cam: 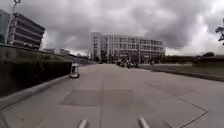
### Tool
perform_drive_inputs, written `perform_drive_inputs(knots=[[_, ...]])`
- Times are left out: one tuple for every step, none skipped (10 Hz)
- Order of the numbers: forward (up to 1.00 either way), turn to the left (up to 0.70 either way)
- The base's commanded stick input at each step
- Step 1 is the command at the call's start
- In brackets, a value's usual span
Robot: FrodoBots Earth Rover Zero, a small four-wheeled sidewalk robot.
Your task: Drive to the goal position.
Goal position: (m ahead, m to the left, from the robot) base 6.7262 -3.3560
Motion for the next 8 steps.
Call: perform_drive_inputs(knots=[[0.50,0.38],[0.50,0.00],[0.50,0.00],[0.50,0.00],[0.50,0.00],[0.50,0.00],[0.50,0.00],[0.50,0.00]])
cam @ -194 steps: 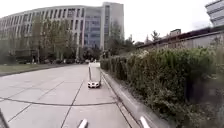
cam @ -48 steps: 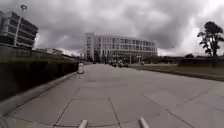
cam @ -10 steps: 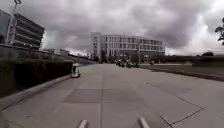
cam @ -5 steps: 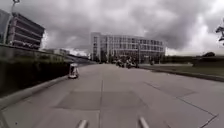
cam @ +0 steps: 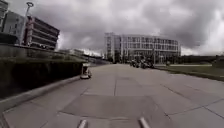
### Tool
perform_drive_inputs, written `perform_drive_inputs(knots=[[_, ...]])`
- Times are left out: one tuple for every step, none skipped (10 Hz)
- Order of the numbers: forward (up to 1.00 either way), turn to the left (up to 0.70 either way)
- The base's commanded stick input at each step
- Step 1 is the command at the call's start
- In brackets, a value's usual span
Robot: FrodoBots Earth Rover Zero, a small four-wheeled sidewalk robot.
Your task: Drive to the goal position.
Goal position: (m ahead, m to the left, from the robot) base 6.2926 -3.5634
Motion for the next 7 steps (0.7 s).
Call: perform_drive_inputs(knots=[[0.50,0.00],[0.50,0.00],[0.50,0.00],[0.50,0.00],[0.50,0.00],[0.50,0.00],[0.50,0.00]])
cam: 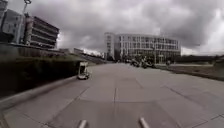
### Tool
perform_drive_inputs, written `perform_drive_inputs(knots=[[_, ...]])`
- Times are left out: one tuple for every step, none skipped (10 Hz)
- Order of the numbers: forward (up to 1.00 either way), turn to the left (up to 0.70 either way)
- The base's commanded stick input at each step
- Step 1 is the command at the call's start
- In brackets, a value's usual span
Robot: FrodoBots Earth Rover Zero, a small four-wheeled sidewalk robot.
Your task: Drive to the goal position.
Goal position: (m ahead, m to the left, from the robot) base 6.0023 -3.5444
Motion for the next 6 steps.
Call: perform_drive_inputs(knots=[[0.50,0.00],[0.50,0.00],[0.50,0.00],[0.50,0.00],[0.50,0.00],[0.50,0.00]])
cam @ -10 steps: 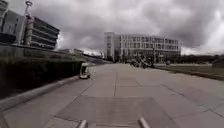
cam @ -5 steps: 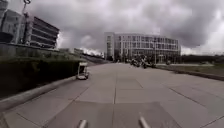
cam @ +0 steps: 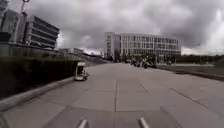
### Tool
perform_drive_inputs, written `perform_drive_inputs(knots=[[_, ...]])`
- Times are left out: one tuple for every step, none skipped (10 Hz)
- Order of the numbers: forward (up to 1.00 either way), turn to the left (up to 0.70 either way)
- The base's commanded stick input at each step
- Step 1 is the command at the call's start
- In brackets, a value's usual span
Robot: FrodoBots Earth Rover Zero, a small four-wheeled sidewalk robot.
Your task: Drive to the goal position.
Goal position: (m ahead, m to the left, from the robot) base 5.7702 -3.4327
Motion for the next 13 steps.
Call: perform_drive_inputs(knots=[[0.50,0.00],[0.50,0.00],[0.50,0.00],[0.50,0.00],[0.50,0.00],[0.50,0.00],[0.50,0.00],[0.50,0.00],[0.50,0.00],[0.50,0.00],[0.50,0.00],[0.50,0.00],[0.50,0.00]])
